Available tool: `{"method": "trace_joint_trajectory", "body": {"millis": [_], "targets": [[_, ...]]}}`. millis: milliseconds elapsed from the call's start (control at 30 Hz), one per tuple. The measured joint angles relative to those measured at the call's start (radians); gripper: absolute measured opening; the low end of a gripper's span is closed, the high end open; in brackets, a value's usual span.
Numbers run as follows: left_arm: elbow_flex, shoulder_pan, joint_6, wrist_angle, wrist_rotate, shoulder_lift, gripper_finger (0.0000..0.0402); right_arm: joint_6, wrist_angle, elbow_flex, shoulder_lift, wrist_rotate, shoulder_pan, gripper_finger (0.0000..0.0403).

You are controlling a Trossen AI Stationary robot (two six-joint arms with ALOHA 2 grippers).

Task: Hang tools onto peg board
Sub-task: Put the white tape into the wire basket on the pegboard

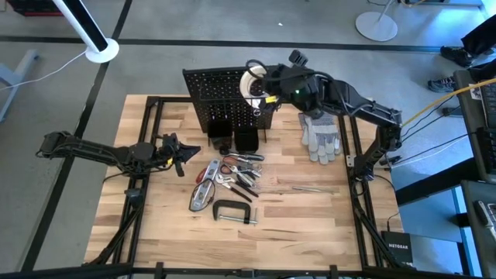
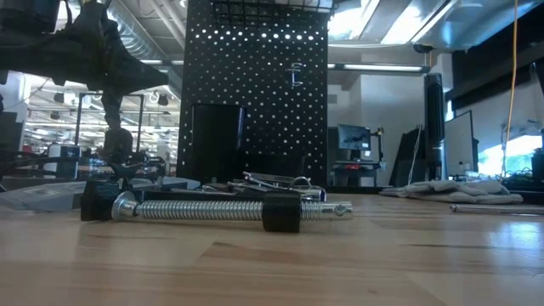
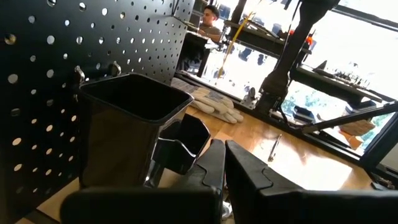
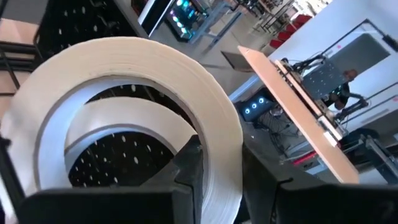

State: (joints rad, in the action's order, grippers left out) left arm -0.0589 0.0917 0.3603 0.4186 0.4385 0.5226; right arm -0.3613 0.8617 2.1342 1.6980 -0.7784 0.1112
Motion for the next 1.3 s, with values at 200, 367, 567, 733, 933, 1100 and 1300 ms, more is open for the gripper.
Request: {"method": "trace_joint_trajectory", "body": {"millis": [200,367,567,733,933,1100,1300], "targets": [[0.0,0.0,0.0,-0.016,0.0,0.0,0.0001,0.018,0.034,0.002,-0.002,0.0,0.0,0.008],[0.0,0.0,0.005,-0.016,0.0,0.0,0.0001,0.009,0.027,0.002,-0.002,0.011,0.0,0.008],[0.0,0.0,0.007,-0.016,0.0,0.0,0.0001,-0.003,0.06,0.056,0.0,0.048,0.001,0.008],[0.0,0.0,0.006,-0.016,0.0,0.0,0.0001,0.014,0.151,0.08,0.0,0.082,0.001,0.0081],[0.0,0.0,0.004,-0.016,0.016,0.0,0.0001,0.019,0.162,0.081,0.003,0.144,0.002,0.0081],[0.0,0.0,0.007,-0.017,0.017,0.0,0.0001,0.017,0.161,0.081,0.008,0.144,0.0,0.0095],[0.0,0.0,0.007,-0.017,0.017,0.0,0.0001,0.012,0.165,0.08,0.012,0.153,-0.001,0.0168]]}}
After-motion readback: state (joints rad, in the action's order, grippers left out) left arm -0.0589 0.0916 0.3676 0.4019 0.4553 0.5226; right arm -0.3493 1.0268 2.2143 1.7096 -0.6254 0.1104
